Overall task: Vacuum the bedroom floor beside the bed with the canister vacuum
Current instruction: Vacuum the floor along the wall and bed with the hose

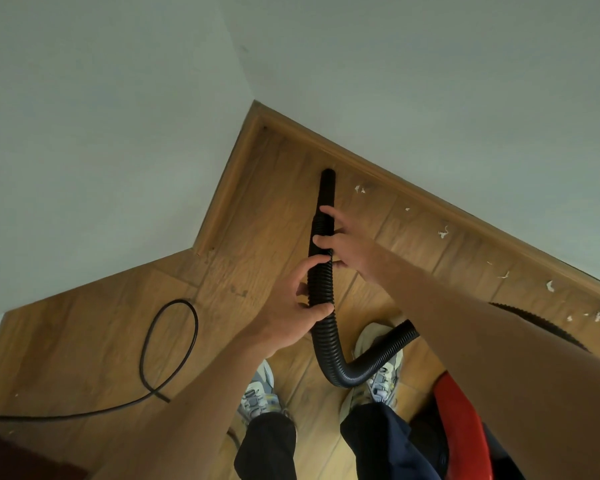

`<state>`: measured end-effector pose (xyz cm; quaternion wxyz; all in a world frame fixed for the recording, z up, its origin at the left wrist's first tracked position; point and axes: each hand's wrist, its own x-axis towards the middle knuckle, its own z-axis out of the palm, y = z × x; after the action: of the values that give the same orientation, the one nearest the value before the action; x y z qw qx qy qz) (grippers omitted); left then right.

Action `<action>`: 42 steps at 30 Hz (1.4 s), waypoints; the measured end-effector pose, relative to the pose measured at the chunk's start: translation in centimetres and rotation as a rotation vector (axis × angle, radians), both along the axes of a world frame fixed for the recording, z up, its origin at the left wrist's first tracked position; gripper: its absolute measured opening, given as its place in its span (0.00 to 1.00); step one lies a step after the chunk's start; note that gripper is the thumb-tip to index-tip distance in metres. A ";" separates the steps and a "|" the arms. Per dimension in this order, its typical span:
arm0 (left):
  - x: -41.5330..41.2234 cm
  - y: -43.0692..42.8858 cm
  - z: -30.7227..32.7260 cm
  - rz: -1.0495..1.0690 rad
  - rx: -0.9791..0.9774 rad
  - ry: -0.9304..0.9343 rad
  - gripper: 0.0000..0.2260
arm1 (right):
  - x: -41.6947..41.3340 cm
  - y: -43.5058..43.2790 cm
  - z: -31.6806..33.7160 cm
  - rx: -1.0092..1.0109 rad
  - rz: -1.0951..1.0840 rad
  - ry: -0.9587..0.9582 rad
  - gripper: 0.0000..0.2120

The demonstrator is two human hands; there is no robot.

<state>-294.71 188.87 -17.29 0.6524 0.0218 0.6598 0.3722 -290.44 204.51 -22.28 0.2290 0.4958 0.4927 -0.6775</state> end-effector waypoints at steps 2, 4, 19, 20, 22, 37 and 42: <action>0.6 0.2 0.2 -0.034 -0.012 -0.020 0.31 | 1.3 0.1 0.1 -0.011 -0.037 -0.013 0.31; 1.1 0.4 0.5 -0.073 -0.015 -0.029 0.31 | 2.6 0.1 0.3 -0.024 -0.075 -0.023 0.30; 4.6 2.7 0.3 -0.278 0.040 0.003 0.29 | 8.8 1.2 0.6 -0.024 -0.349 -0.034 0.29; 4.8 3.0 0.3 -0.293 0.044 0.006 0.29 | 9.1 1.3 0.6 -0.019 -0.368 -0.036 0.29; 5.0 3.4 0.3 -0.328 0.054 0.005 0.29 | 9.8 1.6 0.7 0.000 -0.407 -0.039 0.28; 7.3 5.5 0.2 -0.527 0.080 -0.022 0.28 | 15.4 1.5 1.3 0.036 -0.674 -0.126 0.27; 8.0 6.4 0.1 -0.584 0.079 -0.017 0.29 | 16.6 1.6 1.5 0.026 -0.763 -0.107 0.27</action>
<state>-286.72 195.30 -17.17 0.7361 0.2331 0.6050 0.1944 -273.86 206.11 -20.76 -0.0202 0.6811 0.2686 -0.6809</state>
